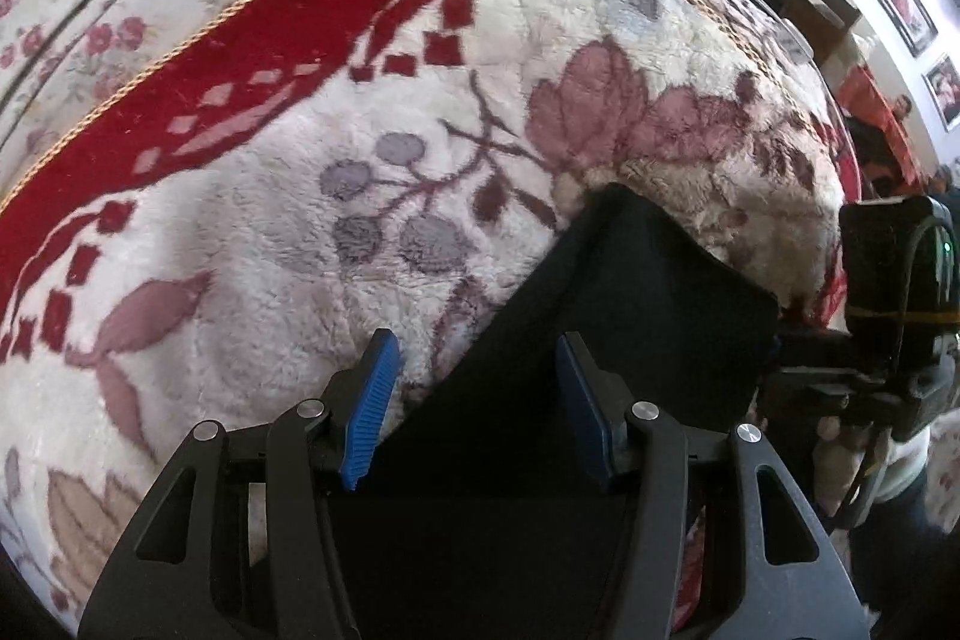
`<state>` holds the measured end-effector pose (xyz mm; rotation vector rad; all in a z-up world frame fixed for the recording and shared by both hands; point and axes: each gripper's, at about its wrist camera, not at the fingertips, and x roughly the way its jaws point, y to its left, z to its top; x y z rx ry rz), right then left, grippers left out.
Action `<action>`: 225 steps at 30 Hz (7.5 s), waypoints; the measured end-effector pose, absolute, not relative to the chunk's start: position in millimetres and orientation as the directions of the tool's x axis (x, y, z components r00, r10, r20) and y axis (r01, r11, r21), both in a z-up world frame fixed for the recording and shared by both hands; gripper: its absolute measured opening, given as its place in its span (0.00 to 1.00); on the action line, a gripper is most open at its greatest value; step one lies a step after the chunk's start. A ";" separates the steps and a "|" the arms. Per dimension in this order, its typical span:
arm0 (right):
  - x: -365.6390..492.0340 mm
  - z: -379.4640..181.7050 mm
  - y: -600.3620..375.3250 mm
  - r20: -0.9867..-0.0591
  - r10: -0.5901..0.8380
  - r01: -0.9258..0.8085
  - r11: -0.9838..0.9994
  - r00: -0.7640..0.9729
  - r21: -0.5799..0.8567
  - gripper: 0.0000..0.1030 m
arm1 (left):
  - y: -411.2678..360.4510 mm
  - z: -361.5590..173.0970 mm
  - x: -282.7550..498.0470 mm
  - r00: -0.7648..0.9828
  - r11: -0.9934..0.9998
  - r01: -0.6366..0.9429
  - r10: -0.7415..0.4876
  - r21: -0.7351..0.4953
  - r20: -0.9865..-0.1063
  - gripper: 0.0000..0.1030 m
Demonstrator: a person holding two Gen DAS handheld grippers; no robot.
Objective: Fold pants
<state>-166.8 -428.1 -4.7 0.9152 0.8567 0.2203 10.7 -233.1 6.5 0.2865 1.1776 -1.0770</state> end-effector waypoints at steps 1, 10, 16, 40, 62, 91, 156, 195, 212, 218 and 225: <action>-165.4 -4.4 -428.0 -0.550 0.512 0.174 0.608 0.660 0.775 0.66 | -233.5 6.8 10.7 -0.032 0.489 0.806 -0.527 -0.334 -0.849 0.55; -159.7 -5.2 -430.1 -0.514 0.539 0.167 0.565 0.667 0.808 0.65 | -248.5 10.0 0.9 -0.123 0.347 0.877 -0.506 -0.332 -0.854 0.63; -157.3 -8.8 -433.9 -0.485 0.558 0.159 0.532 0.673 0.832 0.54 | -267.7 4.2 -16.6 -0.099 0.242 0.940 -0.482 -0.240 -0.871 0.63; -142.9 95.3 -347.4 -0.386 0.611 -0.172 0.658 0.692 0.733 0.12 | -161.4 97.8 -13.3 0.091 0.387 0.878 -0.712 -0.281 -0.696 0.08; -189.0 2.5 -406.4 -0.573 0.432 0.337 0.508 0.697 0.793 0.55 | -172.7 65.2 -37.0 0.113 0.442 0.870 -0.613 -0.220 -0.782 0.25; -182.2 -13.0 -429.0 -0.384 0.468 0.211 0.380 0.796 0.901 0.56 | -289.0 1.2 -23.0 -0.228 0.024 0.965 -0.416 -0.261 -0.880 0.94; -161.6 56.7 -374.4 0.263 0.739 -0.531 0.149 0.620 0.834 0.82 | -132.1 145.7 -28.6 -0.071 0.197 0.913 -0.785 -0.358 -0.615 0.12; -76.5 21.5 -78.0 -0.546 0.804 -0.458 0.587 0.235 0.668 0.19 | 160.7 82.3 17.6 0.383 0.734 0.461 -0.671 -0.498 -0.635 0.21; -69.4 37.9 -226.8 -0.574 0.624 -0.165 0.740 0.531 0.652 0.55 | 102.6 58.9 -64.1 0.440 0.884 0.318 -0.457 -0.343 -0.773 0.36; -63.4 29.1 -223.5 -0.619 0.583 -0.169 0.785 0.526 0.596 0.33 | 103.1 24.1 -74.1 0.390 0.900 0.214 -0.434 -0.379 -0.812 0.36; -70.4 17.6 -231.4 -0.663 0.533 -0.112 0.816 0.525 0.568 0.34 | 104.8 27.1 -79.9 0.426 0.906 0.207 -0.423 -0.368 -0.800 0.37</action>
